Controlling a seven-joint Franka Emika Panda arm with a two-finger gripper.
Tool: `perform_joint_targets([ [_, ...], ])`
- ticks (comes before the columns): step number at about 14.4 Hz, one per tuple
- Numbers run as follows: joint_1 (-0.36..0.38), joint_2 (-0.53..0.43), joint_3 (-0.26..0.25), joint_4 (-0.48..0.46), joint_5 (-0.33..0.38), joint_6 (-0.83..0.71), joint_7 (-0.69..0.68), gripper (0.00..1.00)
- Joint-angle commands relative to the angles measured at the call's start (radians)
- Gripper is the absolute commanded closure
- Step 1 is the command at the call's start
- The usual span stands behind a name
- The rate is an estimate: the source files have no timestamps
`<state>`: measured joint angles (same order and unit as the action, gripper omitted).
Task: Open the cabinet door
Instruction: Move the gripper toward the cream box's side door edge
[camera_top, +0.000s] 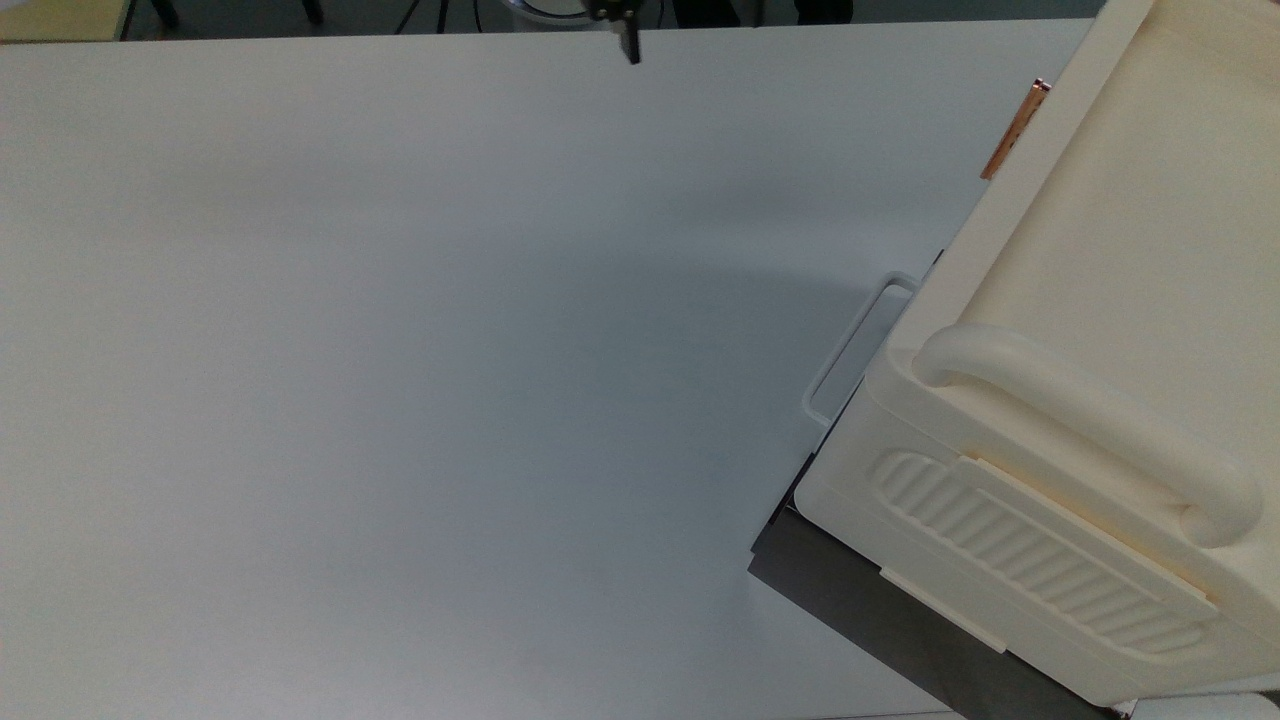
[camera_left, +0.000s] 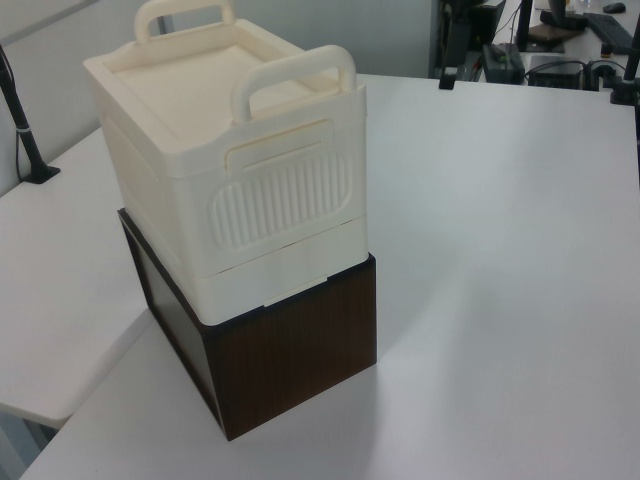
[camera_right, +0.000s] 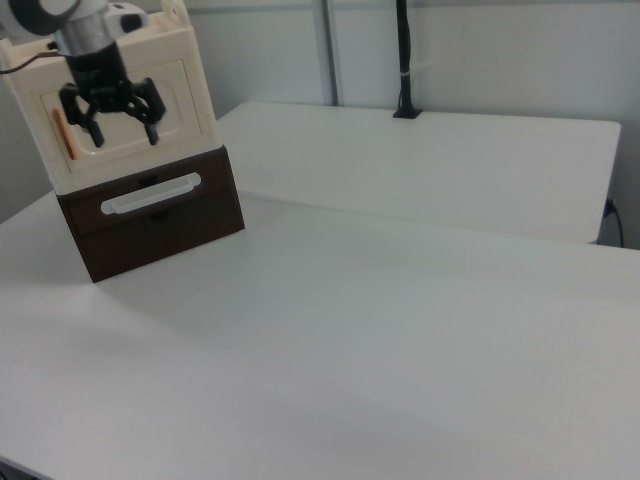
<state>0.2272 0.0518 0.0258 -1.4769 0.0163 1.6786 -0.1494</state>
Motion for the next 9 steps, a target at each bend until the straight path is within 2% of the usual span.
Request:
perform_joint_targets([
  [1,0.127,0.011,-0.013,0.009,0.010,0.081,-0.033,0.00],
  [3,0.191,0.042,-0.012,0.013,0.042,0.197,-0.033,0.00],
  [4,0.196,0.055,-0.010,0.013,0.065,0.264,-0.038,0.00],
  [6,0.195,0.077,0.028,0.015,0.070,0.328,-0.084,0.01],
  [8,0.195,0.097,0.037,0.015,0.070,0.371,-0.107,0.04],
  [9,0.196,0.108,0.039,0.021,0.070,0.391,-0.125,0.09],
])
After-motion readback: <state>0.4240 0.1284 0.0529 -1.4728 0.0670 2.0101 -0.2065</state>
